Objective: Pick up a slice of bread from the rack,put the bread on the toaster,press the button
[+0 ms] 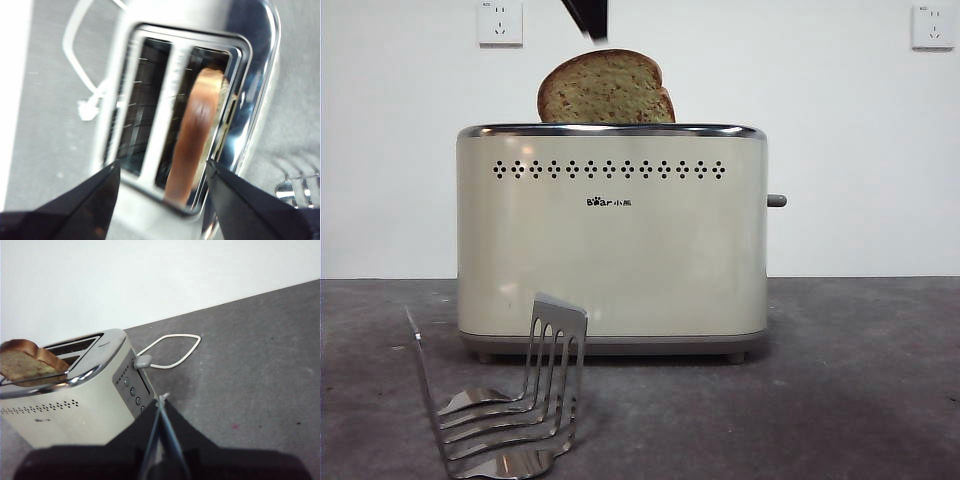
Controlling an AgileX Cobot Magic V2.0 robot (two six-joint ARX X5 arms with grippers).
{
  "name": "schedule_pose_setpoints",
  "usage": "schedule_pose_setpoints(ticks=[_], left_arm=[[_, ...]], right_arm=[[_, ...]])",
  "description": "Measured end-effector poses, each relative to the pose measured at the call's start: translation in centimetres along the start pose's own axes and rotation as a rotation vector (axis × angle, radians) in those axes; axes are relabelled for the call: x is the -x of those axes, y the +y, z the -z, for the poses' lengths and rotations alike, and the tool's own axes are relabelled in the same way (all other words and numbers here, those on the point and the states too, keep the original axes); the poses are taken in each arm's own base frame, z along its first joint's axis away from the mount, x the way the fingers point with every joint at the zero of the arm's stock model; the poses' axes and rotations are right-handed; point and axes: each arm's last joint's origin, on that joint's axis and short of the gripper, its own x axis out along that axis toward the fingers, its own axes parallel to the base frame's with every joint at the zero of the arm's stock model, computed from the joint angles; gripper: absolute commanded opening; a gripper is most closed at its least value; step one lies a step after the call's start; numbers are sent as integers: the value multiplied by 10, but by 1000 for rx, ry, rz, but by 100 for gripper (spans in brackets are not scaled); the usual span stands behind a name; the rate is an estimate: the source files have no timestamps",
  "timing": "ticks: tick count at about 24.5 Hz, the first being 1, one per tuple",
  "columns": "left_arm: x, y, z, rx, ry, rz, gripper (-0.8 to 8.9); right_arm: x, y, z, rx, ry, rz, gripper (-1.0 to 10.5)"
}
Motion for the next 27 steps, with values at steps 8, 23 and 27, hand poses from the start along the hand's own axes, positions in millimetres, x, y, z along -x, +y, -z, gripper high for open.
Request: schedule_pose_setpoints(ticks=[8,23,27], left_arm=[[52,1,27,159,-31,-14,8],[162,-6,90,565,-371,54,-9],[178,-9,103,616,-420,54,-9]], right_arm=[[0,-2,9,-374,92,25,-2],[-69,-4,-12,-539,324,-310,-7],[-104,-11,-16,-589,446,-337,-7]])
